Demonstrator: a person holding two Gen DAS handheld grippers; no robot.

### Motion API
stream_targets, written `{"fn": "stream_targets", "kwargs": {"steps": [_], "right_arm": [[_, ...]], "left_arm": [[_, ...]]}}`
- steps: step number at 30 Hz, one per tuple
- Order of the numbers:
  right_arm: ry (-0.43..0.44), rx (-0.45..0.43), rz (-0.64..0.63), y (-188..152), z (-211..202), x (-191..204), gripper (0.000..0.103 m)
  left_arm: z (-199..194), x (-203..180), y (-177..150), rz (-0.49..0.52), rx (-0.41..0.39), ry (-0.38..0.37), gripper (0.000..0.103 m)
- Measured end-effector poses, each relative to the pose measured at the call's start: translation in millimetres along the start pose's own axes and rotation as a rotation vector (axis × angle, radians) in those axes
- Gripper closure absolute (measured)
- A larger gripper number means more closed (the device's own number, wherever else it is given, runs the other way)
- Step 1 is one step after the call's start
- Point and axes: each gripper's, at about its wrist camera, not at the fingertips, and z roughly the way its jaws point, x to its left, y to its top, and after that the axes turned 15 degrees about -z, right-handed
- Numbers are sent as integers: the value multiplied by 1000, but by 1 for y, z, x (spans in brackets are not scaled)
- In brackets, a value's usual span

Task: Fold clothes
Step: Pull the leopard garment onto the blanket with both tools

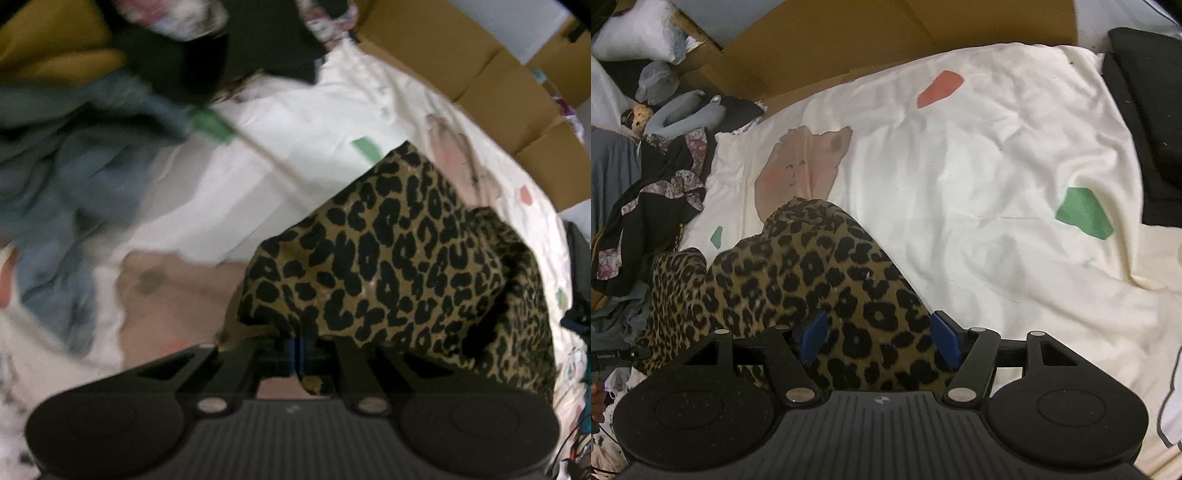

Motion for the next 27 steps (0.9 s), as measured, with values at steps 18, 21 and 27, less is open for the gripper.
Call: {"fn": "stream_targets", "kwargs": {"steps": [18, 21, 27], "right_arm": [[46, 28, -49, 18, 23, 27, 32], [49, 22, -48, 20, 24, 28, 32], [46, 11, -50, 24, 22, 31, 32]], "left_arm": [[-22, 35, -30, -6, 91, 119, 92], [-30, 24, -20, 1, 59, 102, 88], [-33, 3, 1, 56, 18, 95, 87]]}}
